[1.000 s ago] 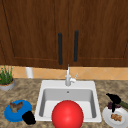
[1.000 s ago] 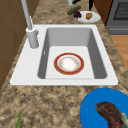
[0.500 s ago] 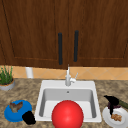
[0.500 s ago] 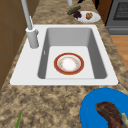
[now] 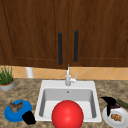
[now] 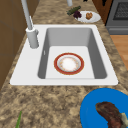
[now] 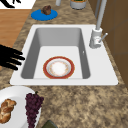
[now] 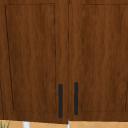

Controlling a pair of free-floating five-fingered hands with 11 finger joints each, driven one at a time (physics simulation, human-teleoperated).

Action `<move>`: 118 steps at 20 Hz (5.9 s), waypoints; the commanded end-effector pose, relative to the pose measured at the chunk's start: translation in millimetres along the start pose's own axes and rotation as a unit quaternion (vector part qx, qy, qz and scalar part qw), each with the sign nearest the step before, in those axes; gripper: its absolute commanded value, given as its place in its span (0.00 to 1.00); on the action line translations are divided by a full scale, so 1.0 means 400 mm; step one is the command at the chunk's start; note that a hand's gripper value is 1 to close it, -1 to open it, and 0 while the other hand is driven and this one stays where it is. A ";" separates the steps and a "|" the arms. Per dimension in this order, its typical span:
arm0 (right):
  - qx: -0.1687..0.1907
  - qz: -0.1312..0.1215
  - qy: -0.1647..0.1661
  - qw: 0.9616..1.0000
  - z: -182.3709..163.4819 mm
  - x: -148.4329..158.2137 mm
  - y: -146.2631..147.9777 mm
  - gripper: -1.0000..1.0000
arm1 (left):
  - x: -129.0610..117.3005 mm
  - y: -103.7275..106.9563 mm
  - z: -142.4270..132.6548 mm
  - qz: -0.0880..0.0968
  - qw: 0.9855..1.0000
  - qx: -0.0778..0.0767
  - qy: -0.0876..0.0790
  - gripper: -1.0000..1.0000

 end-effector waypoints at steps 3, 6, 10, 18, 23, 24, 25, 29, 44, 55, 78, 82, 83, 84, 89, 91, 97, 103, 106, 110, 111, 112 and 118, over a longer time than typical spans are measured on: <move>0.026 -0.051 -0.011 0.998 0.021 0.079 0.003 0.00 | 0.000 0.000 0.000 0.000 1.000 0.000 0.000 0.50; 0.032 -0.062 -0.017 0.997 0.029 0.116 0.007 0.00 | 0.000 0.000 0.000 0.000 1.000 0.000 0.000 0.50; 0.041 -0.085 -0.028 0.995 0.039 0.162 0.018 0.00 | 0.000 0.000 0.000 0.000 1.000 0.000 0.000 0.50; -0.016 -0.139 -0.075 0.987 0.115 0.224 0.076 0.00 | 0.000 0.000 0.000 0.000 1.000 0.000 0.000 0.50; -0.030 -0.192 -0.073 0.978 0.152 0.246 0.092 0.00 | 0.000 0.000 0.000 0.000 1.000 0.000 0.000 0.50; -0.033 -0.203 -0.077 0.976 0.160 0.251 0.096 0.00 | 0.000 0.000 0.000 0.000 1.000 0.000 0.000 0.50; -0.036 -0.212 -0.081 0.973 0.167 0.255 0.101 0.00 | 0.000 0.000 0.000 0.000 1.000 0.000 0.000 0.50; -0.055 -0.245 -0.089 0.964 0.192 0.266 0.114 0.00 | 0.000 0.000 0.000 0.000 1.000 0.000 0.000 0.50; -0.164 -0.258 -0.056 0.951 0.237 0.315 0.040 0.00 | 0.000 0.000 0.000 0.000 1.000 0.000 0.000 0.50; -0.190 -0.326 -0.035 0.926 0.239 0.360 0.034 0.00 | 0.000 0.000 0.000 0.000 1.000 0.000 0.000 0.50; -0.219 -0.393 -0.004 0.893 0.272 0.415 0.011 0.00 | 0.000 0.000 0.000 0.000 1.000 0.000 0.000 0.50; -0.207 -0.374 0.013 0.904 0.256 0.457 0.021 0.00 | 0.000 0.000 0.000 0.000 1.000 0.000 0.000 0.50; -0.223 -0.376 0.017 0.899 0.268 0.450 -0.005 0.00 | 0.000 0.000 0.000 0.000 1.000 0.000 0.000 0.50; -0.211 -0.382 0.025 0.899 0.271 0.461 -0.017 0.00 | 0.000 0.000 0.000 0.000 1.000 0.000 0.000 0.50; -0.241 -0.401 0.050 0.882 0.301 0.510 -0.058 0.00 | 0.000 0.000 0.000 0.000 1.000 0.000 0.000 0.50; -0.253 -0.402 0.057 0.878 0.313 0.527 -0.077 0.00 | 0.000 0.000 0.000 0.000 1.000 0.000 0.000 0.50; -0.291 -0.409 0.077 0.862 0.358 0.579 -0.141 0.00 | 0.000 0.000 0.000 0.000 1.000 0.000 0.000 0.50; -0.304 -0.427 0.101 0.845 0.385 0.619 -0.190 0.00 | 0.000 0.000 0.000 0.000 1.000 0.000 0.000 0.50; -0.318 -0.433 0.112 0.836 0.396 0.640 -0.216 0.00 | 0.000 0.000 0.000 0.000 1.000 0.000 0.000 0.50; -0.331 -0.441 0.130 0.824 0.409 0.666 -0.250 0.00 | 0.000 0.000 0.000 0.000 1.000 0.000 0.000 0.50; -0.331 -0.443 0.133 0.822 0.413 0.673 -0.259 0.00 | 0.000 0.000 0.000 0.000 1.000 0.000 0.000 0.50; -0.332 -0.446 0.136 0.820 0.416 0.680 -0.267 0.00 | 0.000 0.000 0.000 0.000 1.000 0.000 0.000 0.50; -0.342 -0.461 0.162 0.802 0.432 0.722 -0.309 0.00 | 0.000 0.000 0.000 0.000 1.000 0.000 0.000 0.50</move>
